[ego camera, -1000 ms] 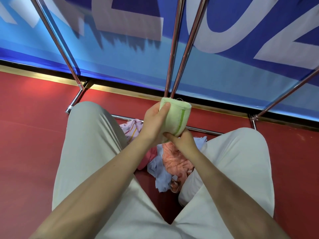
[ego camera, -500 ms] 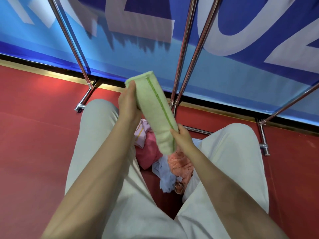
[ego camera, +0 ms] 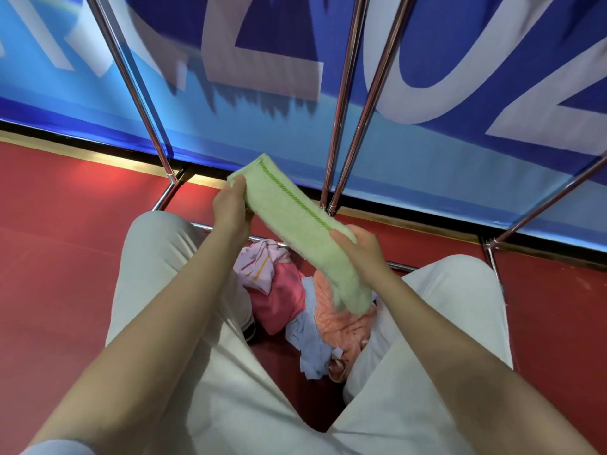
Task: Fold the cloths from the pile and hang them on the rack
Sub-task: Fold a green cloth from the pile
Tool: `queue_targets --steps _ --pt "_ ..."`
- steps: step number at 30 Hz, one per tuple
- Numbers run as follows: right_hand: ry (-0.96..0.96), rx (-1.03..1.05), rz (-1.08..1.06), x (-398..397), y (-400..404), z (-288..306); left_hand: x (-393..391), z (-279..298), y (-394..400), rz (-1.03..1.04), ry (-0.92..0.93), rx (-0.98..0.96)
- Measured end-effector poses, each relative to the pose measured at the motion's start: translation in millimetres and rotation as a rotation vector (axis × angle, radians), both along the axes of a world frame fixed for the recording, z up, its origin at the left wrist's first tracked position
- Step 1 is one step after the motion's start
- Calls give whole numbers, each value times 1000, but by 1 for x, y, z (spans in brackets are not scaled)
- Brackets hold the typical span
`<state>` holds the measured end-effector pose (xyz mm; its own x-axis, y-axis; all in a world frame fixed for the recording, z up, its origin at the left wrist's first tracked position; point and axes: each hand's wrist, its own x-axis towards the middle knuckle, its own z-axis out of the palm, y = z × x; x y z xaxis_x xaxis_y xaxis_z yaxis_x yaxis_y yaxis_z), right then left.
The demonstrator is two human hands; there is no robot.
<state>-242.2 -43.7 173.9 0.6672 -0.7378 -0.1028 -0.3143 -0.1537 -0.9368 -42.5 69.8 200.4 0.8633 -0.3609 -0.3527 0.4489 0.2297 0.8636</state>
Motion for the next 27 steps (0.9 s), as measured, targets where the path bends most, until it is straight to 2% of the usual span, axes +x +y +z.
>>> queue_targets --steps 6,9,14,18,22,27 --pt "48 -198 -11 36 -59 76 32 51 -34 -13 -249 55" --pt "48 -241 5 58 -83 134 49 93 -58 19 -296 33" --pt "97 -298 200 82 -111 241 80 151 -95 110 -367 -48" --pt "91 -493 173 99 -133 307 94 192 -119 85 -440 4" --pt "47 -548 109 115 -151 365 102 223 -134 -53 -604 199" --pt "2 -538 66 132 -159 428 93 267 -154 -358 -656 297"
